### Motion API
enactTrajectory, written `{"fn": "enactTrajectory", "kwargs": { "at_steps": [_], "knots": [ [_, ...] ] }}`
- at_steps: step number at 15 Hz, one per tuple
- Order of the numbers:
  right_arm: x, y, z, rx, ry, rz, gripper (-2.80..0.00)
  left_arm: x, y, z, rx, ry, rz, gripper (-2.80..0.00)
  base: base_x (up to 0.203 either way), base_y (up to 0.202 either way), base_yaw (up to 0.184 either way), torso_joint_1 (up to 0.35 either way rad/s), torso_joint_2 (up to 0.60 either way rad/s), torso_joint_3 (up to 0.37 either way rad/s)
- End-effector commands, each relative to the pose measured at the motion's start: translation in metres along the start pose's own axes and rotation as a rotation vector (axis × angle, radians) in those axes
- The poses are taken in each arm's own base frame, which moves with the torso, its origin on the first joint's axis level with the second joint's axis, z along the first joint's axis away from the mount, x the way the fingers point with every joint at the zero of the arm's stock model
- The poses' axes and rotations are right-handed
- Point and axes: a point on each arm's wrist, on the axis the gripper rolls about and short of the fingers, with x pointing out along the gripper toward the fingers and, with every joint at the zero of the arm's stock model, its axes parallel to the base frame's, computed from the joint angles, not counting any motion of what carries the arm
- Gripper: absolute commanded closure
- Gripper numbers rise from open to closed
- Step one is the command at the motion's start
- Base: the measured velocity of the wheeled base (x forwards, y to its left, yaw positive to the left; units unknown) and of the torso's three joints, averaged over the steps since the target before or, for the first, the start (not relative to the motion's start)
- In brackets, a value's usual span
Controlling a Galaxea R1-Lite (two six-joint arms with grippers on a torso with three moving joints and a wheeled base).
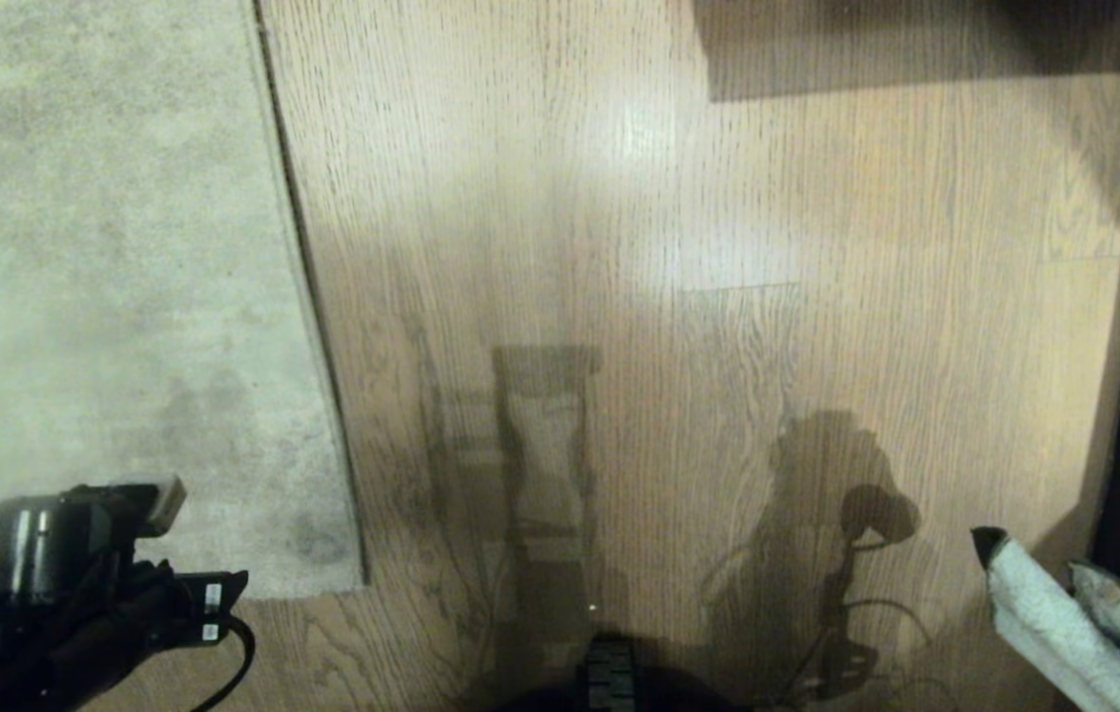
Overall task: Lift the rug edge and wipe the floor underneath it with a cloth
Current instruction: Lift up the carpet
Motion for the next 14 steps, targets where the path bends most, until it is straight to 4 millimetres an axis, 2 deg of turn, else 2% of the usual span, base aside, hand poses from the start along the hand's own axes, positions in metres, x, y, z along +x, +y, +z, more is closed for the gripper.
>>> {"fn": "enactTrajectory", "kwargs": {
  "at_steps": [1,6,12,14],
  "knots": [
    [0.0,0.0,0.0,-0.001,0.003,0.0,0.0,0.015,-0.002,0.001,-0.007,-0.02,0.015,-2.8,0.0,0.0,0.0,0.0,0.0,0.0],
    [0.0,0.0,0.0,-0.001,0.003,0.0,0.0,0.052,-0.008,0.003,-0.033,-0.185,0.102,-2.8,0.0,0.0,0.0,0.0,0.0,0.0],
    [0.0,0.0,0.0,-0.001,0.002,0.0,0.0,0.074,-0.006,-0.003,-0.058,-0.24,0.131,-2.8,0.0,0.0,0.0,0.0,0.0,0.0],
    [0.0,0.0,0.0,-0.001,0.001,0.0,0.0,0.075,-0.01,-0.003,-0.064,-0.252,0.113,-2.8,0.0,0.0,0.0,0.0,0.0,0.0]
  ]
}}
